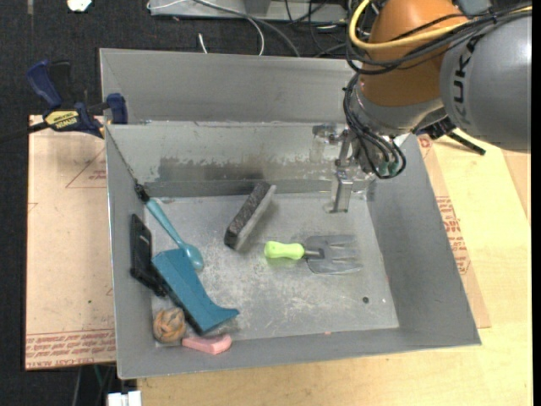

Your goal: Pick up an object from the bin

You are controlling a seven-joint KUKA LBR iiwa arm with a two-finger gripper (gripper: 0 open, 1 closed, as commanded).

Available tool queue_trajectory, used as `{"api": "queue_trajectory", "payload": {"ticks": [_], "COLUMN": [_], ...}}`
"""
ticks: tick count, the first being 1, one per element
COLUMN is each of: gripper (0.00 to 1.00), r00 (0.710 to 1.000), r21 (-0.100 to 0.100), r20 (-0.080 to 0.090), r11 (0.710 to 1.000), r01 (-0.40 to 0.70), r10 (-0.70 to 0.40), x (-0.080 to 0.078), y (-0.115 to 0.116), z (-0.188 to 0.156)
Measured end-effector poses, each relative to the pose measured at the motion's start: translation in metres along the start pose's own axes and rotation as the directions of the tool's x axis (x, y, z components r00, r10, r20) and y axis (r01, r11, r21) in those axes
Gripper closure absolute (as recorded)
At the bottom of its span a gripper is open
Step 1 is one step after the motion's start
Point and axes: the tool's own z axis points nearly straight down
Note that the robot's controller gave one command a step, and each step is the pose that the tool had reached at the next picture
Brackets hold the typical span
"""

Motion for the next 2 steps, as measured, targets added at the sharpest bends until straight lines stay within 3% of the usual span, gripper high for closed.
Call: {"api": "queue_trajectory", "payload": {"ticks": [1,2], "gripper": [0.0,0.0], "r00": [1.0,0.995], "r21": [0.0,0.001], "r20": [0.008,0.011], "r11": [1.0,0.995], "r01": [0.0,0.101], "r10": [0.0,-0.101], "x": [-0.001,0.016], "y": [0.0,-0.038], "z": [-0.005,0.074]}}
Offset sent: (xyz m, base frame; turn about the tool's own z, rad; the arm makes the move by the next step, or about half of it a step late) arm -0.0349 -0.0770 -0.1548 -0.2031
